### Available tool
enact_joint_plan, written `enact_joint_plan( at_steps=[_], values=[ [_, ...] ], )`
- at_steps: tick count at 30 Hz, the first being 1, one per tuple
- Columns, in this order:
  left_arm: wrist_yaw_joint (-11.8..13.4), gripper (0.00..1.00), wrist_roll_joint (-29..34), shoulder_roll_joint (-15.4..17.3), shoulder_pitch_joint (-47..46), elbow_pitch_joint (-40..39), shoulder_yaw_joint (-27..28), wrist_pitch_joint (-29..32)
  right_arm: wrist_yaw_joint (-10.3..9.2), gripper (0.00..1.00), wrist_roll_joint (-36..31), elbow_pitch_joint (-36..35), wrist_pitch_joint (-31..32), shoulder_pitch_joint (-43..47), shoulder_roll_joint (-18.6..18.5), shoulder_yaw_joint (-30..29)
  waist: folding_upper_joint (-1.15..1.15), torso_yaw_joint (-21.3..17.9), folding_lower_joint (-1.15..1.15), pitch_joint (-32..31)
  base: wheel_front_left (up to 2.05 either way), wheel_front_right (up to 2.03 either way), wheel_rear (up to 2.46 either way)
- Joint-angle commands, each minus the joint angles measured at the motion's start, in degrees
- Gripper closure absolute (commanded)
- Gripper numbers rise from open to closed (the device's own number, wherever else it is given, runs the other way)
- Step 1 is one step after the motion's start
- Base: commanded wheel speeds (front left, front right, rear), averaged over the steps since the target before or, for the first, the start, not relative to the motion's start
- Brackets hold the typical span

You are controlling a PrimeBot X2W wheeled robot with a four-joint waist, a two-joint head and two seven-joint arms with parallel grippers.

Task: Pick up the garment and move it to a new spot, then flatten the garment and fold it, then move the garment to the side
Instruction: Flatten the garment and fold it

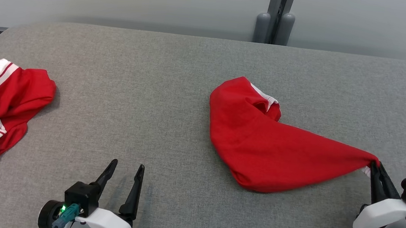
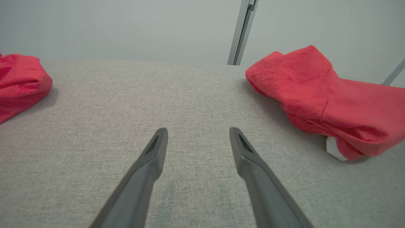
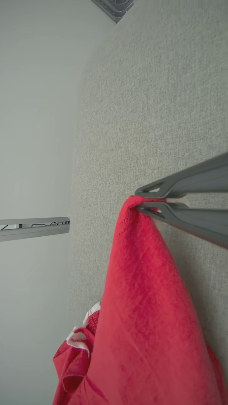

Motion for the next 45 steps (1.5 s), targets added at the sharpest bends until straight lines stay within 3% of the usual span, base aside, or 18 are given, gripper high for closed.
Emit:
enact_joint_plan(
  at_steps=[1, 5, 9, 14, 20, 25, 30, 31, 32, 33, 34, 40, 45],
  values=[
    [-0.13, 0.00, 0.43, 0.24, -0.98, 0.12, 0.22, -0.10, -0.01, 0.00, -0.91, 0.08, 0.00, 0.12, 0.11, -0.80, 0.00, -0.30, 0.00, -0.05, 0.00, 0.00, 0.00],
    [-0.01, 0.00, 0.30, 0.25, -1.08, 0.13, 0.06, -0.10, -0.01, 0.00, -2.65, -4.88, 0.00, 0.26, 1.84, -0.68, 0.00, -0.71, 0.00, -0.29, 0.00, 0.00, 0.00],
    [-0.17, 0.00, 0.28, 0.25, -0.94, 0.25, 0.15, -0.10, -0.01, 0.00, -3.06, -10.03, 0.00, 1.58, 3.31, 3.11, 0.00, -0.92, 0.00, -0.56, 0.00, 0.00, 0.00],
    [-0.41, 0.00, 0.02, 0.24, -0.70, 0.46, 0.04, -0.10, -0.01, 0.00, 0.22, -12.99, 0.01, 1.47, 4.33, 13.43, 0.00, -0.43, 0.00, -0.81, 0.00, 0.00, 0.00],
    [-0.37, 0.00, -0.68, 0.25, -0.17, 0.50, -0.49, -0.10, -0.01, 0.00, 5.58, -9.51, 0.00, 0.38, 3.03, 30.02, 0.00, 1.18, 0.00, -1.16, 0.00, 0.00, 0.00],
    [-0.15, 0.00, -1.00, 0.24, 0.46, 0.32, -0.73, -0.10, -0.01, 0.00, 7.60, -7.18, 0.01, -0.48, 1.39, 36.53, 0.00, 2.27, 0.00, -1.35, 0.00, 0.00, 0.00],
    [0.26, 0.00, -1.16, 0.23, 0.88, 0.20, -0.37, -0.10, -0.01, 0.00, 6.79, -3.25, 0.09, -2.36, 0.16, 39.24, 0.00, 2.93, 0.00, -1.50, 0.00, 0.00, 0.00],
    [0.32, 0.00, -1.21, 0.24, 0.84, 0.18, -0.33, -0.10, -0.01, 0.13, 6.59, -2.26, 0.27, -2.83, 0.30, 39.18, 0.00, 3.01, 0.00, -1.53, 0.00, 0.00, 0.00],
    [0.34, 0.00, -1.23, 0.24, 0.85, 0.21, -0.31, -0.10, -0.01, 0.57, 5.94, -1.05, 0.53, -3.43, 0.35, 39.05, 0.00, 3.08, 0.00, -1.57, 0.00, 0.00, 0.00],
    [0.39, 0.00, -1.31, 0.24, 0.85, 0.21, -0.31, -0.10, -0.01, 0.87, 5.43, -0.08, 0.84, -3.95, 0.56, 39.19, 0.00, 3.12, 0.00, -1.56, 0.00, 0.00, 0.00],
    [0.42, 0.00, -1.40, 0.24, 0.82, 0.18, -0.32, -0.10, -0.01, 1.00, 5.15, 0.90, 1.08, -4.43, 0.84, 39.26, 0.00, 3.17, 0.00, -1.56, 0.00, 0.00, 0.00],
    [0.36, 0.00, -1.17, 0.24, 1.16, 0.10, -0.14, -0.10, -0.01, 1.00, 5.95, -0.41, 0.07, -8.44, 1.45, 38.67, 0.00, 3.14, 0.00, -2.27, 0.00, 0.00, 0.00],
    [0.09, 0.00, -0.72, 0.24, 2.10, 0.24, 0.12, -0.10, -0.01, 1.00, 8.29, -10.34, -0.12, -11.10, -0.01, 37.87, 0.00, 2.83, 0.00, -3.56, 0.00, 0.00, 0.00]
  ],
)
